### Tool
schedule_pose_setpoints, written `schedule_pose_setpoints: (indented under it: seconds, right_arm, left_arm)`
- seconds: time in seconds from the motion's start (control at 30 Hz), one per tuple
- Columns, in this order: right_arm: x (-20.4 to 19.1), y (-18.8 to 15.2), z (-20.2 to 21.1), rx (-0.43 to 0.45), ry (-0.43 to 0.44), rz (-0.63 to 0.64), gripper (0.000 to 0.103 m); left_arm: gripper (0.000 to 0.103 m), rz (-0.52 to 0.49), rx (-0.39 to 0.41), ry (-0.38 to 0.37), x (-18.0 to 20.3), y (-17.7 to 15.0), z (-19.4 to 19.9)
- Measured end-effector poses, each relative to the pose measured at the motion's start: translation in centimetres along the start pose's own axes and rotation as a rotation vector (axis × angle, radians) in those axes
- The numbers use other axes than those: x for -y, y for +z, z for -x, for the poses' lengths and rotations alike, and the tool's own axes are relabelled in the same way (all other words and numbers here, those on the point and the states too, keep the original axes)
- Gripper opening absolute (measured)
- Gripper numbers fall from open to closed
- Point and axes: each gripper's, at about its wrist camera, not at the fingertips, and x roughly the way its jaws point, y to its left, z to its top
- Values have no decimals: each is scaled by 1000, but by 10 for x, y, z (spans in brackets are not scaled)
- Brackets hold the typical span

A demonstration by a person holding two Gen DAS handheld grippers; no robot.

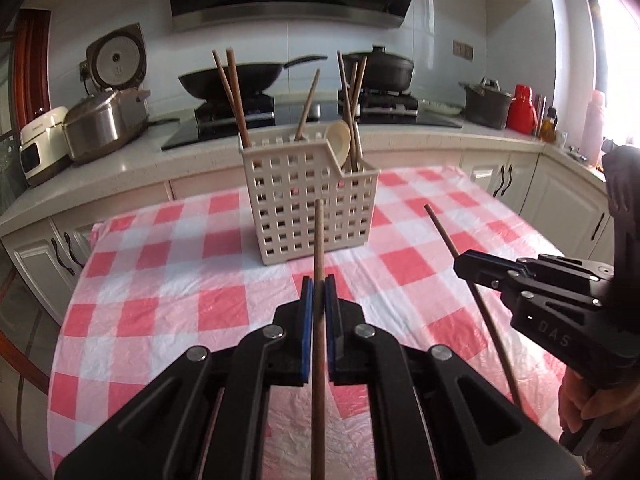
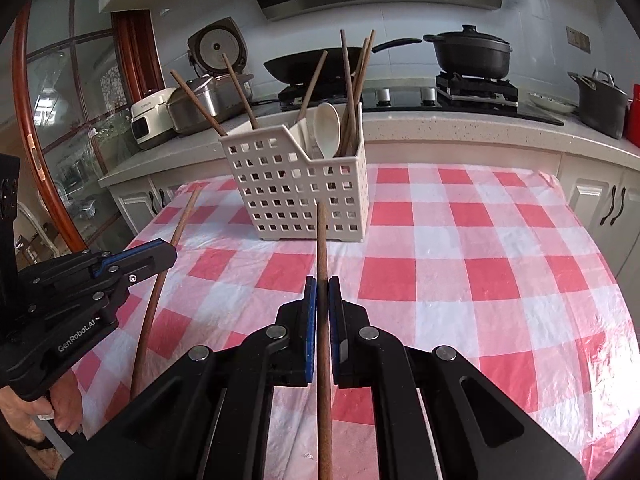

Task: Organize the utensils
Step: 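Lift both held chopsticks upright and carry them over the white basket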

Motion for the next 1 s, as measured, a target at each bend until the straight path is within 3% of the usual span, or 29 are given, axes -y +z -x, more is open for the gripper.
schedule_pose_setpoints:
  seconds: [0.37,1.0]
  right_arm:
    - [-27,16,48,137,-1,63,6]
    - [-49,16,81,221,-14,128,6]
  left_arm:
    - [6,-6,121,8,3,6,55]
    - [6,6,240,28,2,-1,100]
